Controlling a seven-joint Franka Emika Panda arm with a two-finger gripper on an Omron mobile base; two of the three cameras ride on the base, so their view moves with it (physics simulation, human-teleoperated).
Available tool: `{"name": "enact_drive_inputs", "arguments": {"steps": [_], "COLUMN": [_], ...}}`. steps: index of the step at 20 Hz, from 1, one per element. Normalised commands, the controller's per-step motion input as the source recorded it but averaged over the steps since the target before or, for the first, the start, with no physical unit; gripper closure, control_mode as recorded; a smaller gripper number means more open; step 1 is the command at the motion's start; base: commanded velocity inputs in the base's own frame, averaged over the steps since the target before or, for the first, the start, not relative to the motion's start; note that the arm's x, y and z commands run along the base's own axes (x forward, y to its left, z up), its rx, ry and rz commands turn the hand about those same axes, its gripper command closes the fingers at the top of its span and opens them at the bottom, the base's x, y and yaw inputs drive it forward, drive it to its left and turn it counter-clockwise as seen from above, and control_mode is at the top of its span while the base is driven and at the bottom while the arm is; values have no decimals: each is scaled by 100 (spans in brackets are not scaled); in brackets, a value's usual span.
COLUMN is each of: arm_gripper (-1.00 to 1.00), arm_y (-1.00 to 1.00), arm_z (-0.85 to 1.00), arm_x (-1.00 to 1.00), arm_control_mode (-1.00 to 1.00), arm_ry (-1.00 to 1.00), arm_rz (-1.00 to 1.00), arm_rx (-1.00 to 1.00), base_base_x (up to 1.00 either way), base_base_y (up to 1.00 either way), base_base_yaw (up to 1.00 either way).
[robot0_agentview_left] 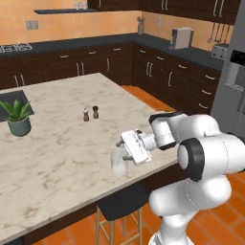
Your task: Take a straw from the drawer in front and place it inside the glass cup on the dining counter.
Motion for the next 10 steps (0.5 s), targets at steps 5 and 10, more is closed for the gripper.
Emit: {"name": "enact_drive_inputs", "arguments": {"steps": [5,10], "arm_gripper": [-100,-100], "arm_y": [-23,-14], "arm_z": [52,93], "arm_x": [-24,-52], "arm_control_mode": [-100,-100], "arm_ry": [-4,-20], "arm_rz": [-15,-13], "arm_rx": [-1,-9], "base_base_x": [0,0], "base_base_y": [0,0], "base_base_yaw": [0,0]}}
